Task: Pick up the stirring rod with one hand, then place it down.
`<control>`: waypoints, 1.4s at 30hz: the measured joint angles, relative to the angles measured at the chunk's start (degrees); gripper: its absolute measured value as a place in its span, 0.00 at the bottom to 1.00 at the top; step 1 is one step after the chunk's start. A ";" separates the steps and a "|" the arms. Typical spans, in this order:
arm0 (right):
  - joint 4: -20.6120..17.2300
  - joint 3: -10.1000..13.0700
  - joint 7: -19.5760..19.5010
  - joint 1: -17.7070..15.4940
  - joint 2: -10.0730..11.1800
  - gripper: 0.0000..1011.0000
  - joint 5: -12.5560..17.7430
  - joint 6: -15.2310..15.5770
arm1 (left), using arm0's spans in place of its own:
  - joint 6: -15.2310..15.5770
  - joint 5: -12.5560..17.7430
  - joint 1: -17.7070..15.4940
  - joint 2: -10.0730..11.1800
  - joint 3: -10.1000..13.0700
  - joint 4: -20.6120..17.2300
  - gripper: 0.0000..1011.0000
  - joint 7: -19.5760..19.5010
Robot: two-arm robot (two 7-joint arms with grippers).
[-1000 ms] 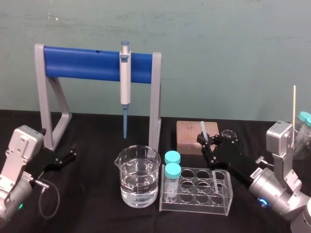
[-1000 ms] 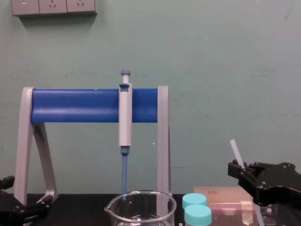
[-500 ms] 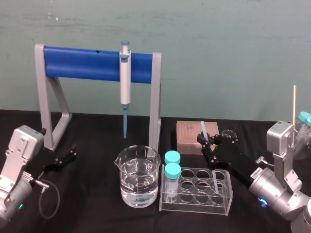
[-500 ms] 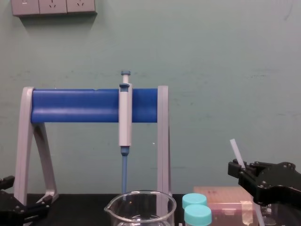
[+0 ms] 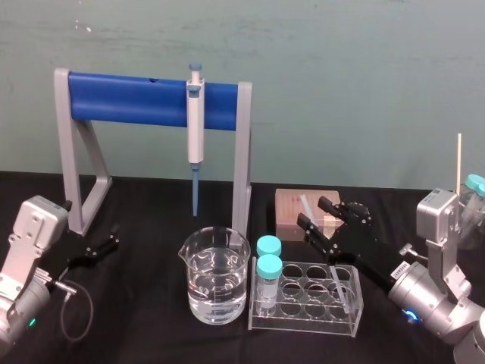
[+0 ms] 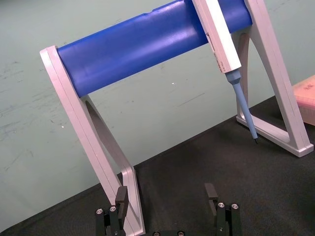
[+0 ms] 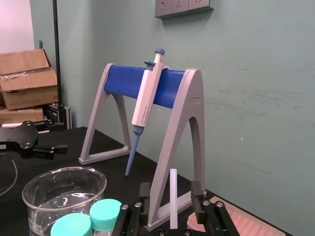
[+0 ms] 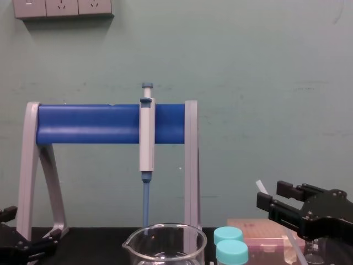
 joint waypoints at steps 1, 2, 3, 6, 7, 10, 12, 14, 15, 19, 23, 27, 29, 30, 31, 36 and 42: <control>-0.01 0.00 0.00 0.00 0.00 0.55 0.01 0.00 | 0.00 0.00 0.00 0.00 0.00 0.00 0.99 0.00; -0.02 0.00 0.00 0.00 0.00 0.57 0.01 -0.01 | 0.00 0.00 0.00 0.00 0.00 0.00 0.99 0.00; -0.03 0.00 0.00 0.00 0.00 0.59 0.02 -0.01 | 0.00 0.00 0.00 0.00 0.00 0.00 0.99 0.00; -0.03 0.00 0.00 0.00 0.00 0.69 0.03 -0.01 | 0.00 0.00 0.00 0.00 0.00 0.00 0.99 0.00; -0.03 0.00 0.00 0.00 0.00 0.75 0.03 -0.01 | 0.00 0.00 0.00 0.00 0.00 0.00 0.99 0.00; -0.03 0.00 0.00 0.00 0.00 0.82 0.03 -0.01 | 0.00 0.00 0.00 0.00 0.00 0.00 0.99 0.00; -0.03 0.00 0.00 0.00 0.00 0.88 0.03 -0.01 | 0.00 0.00 0.00 0.00 0.00 0.00 0.99 0.00; -0.03 0.00 0.00 0.00 0.00 0.92 0.03 -0.01 | 0.00 0.00 0.00 0.00 0.00 0.00 0.99 0.00; -0.03 0.00 0.00 0.00 0.00 0.94 0.03 -0.01 | 0.00 0.00 0.00 0.00 0.00 0.00 0.99 0.00; -0.03 0.00 0.00 0.00 0.00 0.99 0.03 -0.01 | 0.00 0.00 0.00 0.00 0.00 0.00 0.99 0.00; -2.19 0.98 -2.94 -0.90 -0.50 0.99 -1.34 -1.44 | 0.00 0.00 0.00 0.00 0.00 0.00 0.99 0.00; -4.33 2.45 -6.50 -2.00 -1.44 0.99 -3.50 -3.84 | 0.00 0.00 0.00 0.00 0.00 0.00 0.99 0.00; -6.09 3.97 -9.94 -2.95 -2.37 0.99 -5.64 -5.43 | 0.00 0.00 0.00 0.00 0.00 0.00 0.99 0.00; -6.49 4.37 -10.82 -3.21 -2.60 0.99 -6.13 -5.49 | 0.00 0.00 0.00 0.00 0.00 0.00 0.99 0.00; -6.94 4.79 -11.59 -3.50 -2.82 0.99 -6.58 -5.45 | 0.00 0.00 0.00 0.00 0.00 0.00 0.99 0.00; -9.50 7.64 -16.95 -5.29 -3.93 0.99 -9.09 -2.38 | 0.00 0.00 0.00 0.00 0.00 0.00 0.99 0.00; -10.58 9.95 -19.87 -7.35 -4.28 0.99 -10.89 1.70 | 0.00 0.00 0.00 0.00 0.00 0.00 0.99 0.00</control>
